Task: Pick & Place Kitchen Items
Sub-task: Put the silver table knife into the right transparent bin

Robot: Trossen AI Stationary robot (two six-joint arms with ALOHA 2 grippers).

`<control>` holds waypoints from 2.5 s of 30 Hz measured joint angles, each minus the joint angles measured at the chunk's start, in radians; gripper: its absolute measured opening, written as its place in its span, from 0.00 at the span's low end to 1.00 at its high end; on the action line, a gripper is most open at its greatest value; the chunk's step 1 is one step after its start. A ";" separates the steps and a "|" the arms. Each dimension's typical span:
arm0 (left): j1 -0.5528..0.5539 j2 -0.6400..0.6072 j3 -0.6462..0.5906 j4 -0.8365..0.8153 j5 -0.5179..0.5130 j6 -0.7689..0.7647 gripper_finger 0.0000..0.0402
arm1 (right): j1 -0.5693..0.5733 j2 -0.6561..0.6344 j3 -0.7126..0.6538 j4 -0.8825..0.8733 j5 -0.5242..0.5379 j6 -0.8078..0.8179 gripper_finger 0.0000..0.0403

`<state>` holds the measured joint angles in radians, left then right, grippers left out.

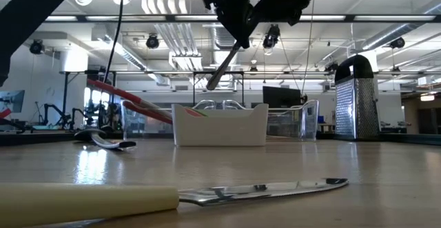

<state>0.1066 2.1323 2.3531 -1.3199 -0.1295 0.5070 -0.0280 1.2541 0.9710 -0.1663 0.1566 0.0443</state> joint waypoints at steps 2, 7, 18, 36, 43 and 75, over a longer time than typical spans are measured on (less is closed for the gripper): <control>0.000 0.000 0.000 0.000 0.000 -0.001 0.01 | -0.007 0.007 0.001 -0.003 0.000 -0.003 0.35; 0.000 0.000 0.000 0.004 0.000 -0.001 0.01 | -0.015 0.016 0.010 0.016 0.000 -0.004 0.25; 0.001 0.001 -0.003 0.024 0.008 -0.004 0.01 | -0.017 0.017 0.022 -0.007 0.008 -0.016 0.03; 0.002 0.001 -0.003 0.030 -0.002 -0.002 0.01 | -0.036 0.017 0.022 -0.015 -0.008 0.010 0.08; 0.002 0.000 -0.003 0.030 -0.007 0.001 0.01 | -0.036 0.018 0.019 -0.033 -0.008 0.007 0.14; 0.070 -0.001 -0.002 0.131 -0.130 0.016 0.08 | -0.177 0.020 0.020 0.031 0.075 -0.144 0.02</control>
<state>0.1769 2.1315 2.3516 -1.1889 -0.2591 0.5231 -0.2048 1.2736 0.9911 -0.1349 0.2317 -0.0997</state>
